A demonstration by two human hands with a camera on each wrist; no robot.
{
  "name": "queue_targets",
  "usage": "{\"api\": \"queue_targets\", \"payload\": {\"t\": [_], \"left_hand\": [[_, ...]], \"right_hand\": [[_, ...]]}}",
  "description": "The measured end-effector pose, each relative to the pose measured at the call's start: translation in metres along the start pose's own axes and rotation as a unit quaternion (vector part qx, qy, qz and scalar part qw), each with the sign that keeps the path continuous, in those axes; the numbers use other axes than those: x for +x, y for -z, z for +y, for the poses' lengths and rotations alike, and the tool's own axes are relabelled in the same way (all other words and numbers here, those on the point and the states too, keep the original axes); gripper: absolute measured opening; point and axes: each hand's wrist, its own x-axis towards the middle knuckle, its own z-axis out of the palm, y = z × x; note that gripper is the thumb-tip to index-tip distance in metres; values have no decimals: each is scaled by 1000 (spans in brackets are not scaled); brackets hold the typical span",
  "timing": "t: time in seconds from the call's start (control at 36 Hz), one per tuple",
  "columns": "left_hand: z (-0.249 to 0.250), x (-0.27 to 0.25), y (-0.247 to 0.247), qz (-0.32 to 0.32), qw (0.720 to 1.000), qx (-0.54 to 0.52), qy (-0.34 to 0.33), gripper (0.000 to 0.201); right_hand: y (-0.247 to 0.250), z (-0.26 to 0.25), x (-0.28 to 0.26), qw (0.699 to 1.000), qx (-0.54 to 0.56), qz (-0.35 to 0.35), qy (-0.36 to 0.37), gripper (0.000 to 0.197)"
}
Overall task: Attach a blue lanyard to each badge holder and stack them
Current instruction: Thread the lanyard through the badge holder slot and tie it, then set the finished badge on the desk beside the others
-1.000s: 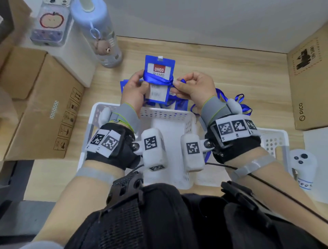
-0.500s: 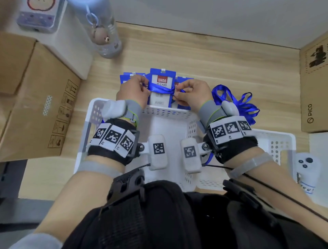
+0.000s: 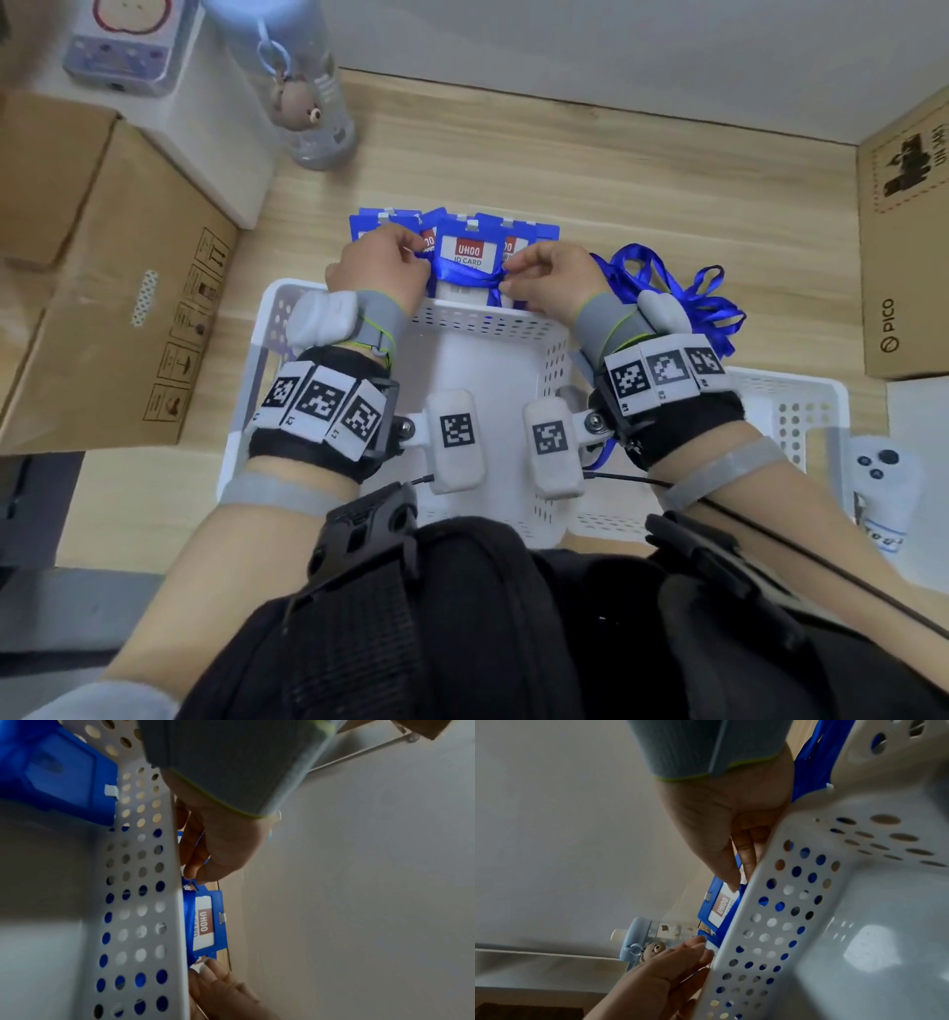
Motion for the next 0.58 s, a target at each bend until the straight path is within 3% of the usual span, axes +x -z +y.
{"api": "queue_targets", "payload": {"t": [0.14, 0.28, 0.36, 0.44, 0.5, 0.58], "left_hand": [[-8, -13, 15, 75, 995, -60, 6, 23], [-27, -26, 25, 106, 982, -148, 42, 23], [-38, -36, 25, 91, 984, -139, 70, 27], [-47, -46, 22, 93, 988, -92, 80, 8], [-51, -51, 19, 86, 989, -71, 92, 6], [-60, -56, 13, 35, 992, -17, 120, 33]], "right_hand": [[0, -7, -13, 995, 55, 40, 71, 19], [1, -16, -29, 985, 94, 54, 133, 19], [-3, -19, -39, 984, 93, 44, 147, 15], [-7, -16, -46, 984, 84, 37, 150, 15], [-9, -12, -48, 986, 76, 33, 145, 17], [-13, -6, -53, 988, 60, 22, 141, 14]]}}
